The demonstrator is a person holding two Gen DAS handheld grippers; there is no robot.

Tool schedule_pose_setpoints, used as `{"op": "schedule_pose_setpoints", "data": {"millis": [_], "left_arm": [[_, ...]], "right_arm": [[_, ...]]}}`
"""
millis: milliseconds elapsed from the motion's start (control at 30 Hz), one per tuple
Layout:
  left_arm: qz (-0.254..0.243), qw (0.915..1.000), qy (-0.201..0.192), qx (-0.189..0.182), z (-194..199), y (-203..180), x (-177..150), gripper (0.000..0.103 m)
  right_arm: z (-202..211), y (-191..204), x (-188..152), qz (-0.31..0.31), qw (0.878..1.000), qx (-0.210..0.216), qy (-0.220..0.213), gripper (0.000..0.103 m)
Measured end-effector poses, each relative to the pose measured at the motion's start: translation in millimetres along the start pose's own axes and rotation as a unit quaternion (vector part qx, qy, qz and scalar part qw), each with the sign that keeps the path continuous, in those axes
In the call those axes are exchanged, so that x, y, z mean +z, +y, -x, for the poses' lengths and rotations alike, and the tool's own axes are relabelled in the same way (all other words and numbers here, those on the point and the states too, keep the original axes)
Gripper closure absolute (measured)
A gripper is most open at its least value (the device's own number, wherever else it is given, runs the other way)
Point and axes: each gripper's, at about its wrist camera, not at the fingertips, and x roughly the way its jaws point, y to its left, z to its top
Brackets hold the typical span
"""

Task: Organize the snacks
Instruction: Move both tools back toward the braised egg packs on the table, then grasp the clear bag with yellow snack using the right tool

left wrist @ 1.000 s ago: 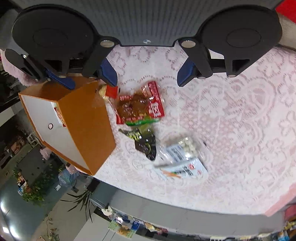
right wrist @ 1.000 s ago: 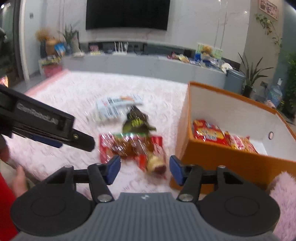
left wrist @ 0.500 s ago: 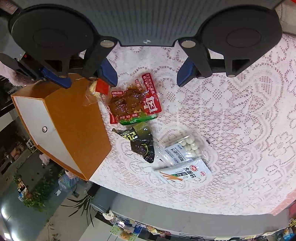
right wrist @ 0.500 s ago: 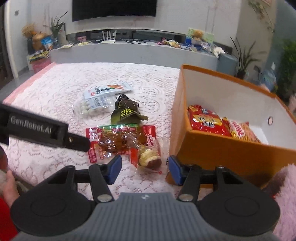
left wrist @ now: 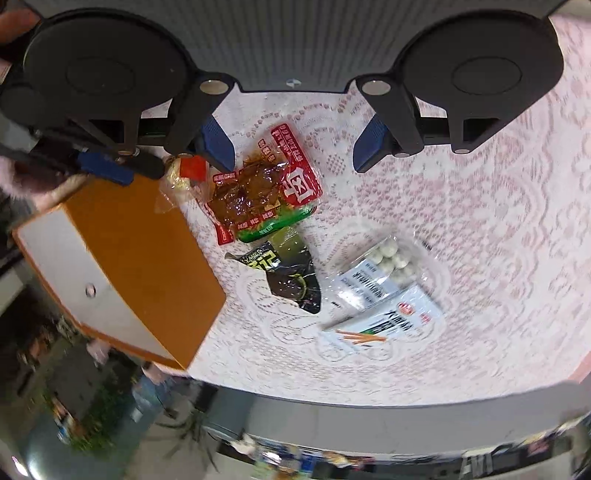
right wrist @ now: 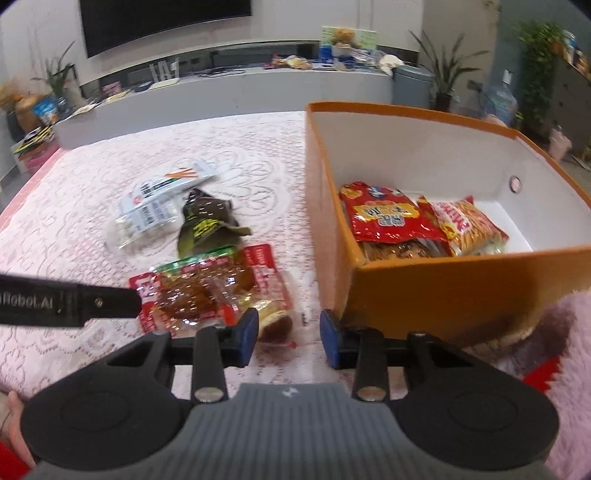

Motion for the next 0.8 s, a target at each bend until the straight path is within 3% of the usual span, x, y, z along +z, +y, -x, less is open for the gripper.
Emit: {"op": "schedule_pose_setpoints", "data": {"millis": [67, 133, 200, 300, 567, 667, 800], "left_arm": [[-0.020, 0.9998, 0.005, 0.000, -4.6, -0.4, 3.8, 0.017], [-0.045, 0.9989, 0.010, -0.002, -10.0, -1.1, 7.9, 0.016], [-0.074, 0.9971, 0.015, -0.004, -15.7, -2.5, 11.0, 0.014], [-0.094, 0.9955, 0.010, -0.001, -23.2, 1.0, 12.8, 0.014], [-0.031, 0.9988, 0.026, -0.028, -40.8, 24.3, 11.2, 0.014], [-0.014, 0.9989, 0.028, -0.035, -44.3, 27.9, 11.7, 0.019], [-0.023, 0.9989, 0.009, -0.040, -40.5, 24.9, 11.0, 0.040]], "right_arm": [[-1.5, -1.2, 1.0, -0.005, 1.000, -0.001, 0.000, 0.067], [-3.0, 1.6, 1.0, 0.001, 1.000, 0.003, 0.000, 0.058], [-3.7, 5.6, 0.8, 0.014, 1.000, 0.023, 0.000, 0.040], [-7.8, 14.1, 0.4, 0.040, 0.999, 0.036, 0.006, 0.040], [-23.4, 32.8, 3.3, 0.066, 0.998, 0.016, 0.008, 0.039], [-30.5, 44.6, 2.2, 0.090, 0.996, 0.000, 0.010, 0.034], [-43.5, 52.0, 2.2, 0.103, 0.994, -0.021, 0.033, 0.030]]}}
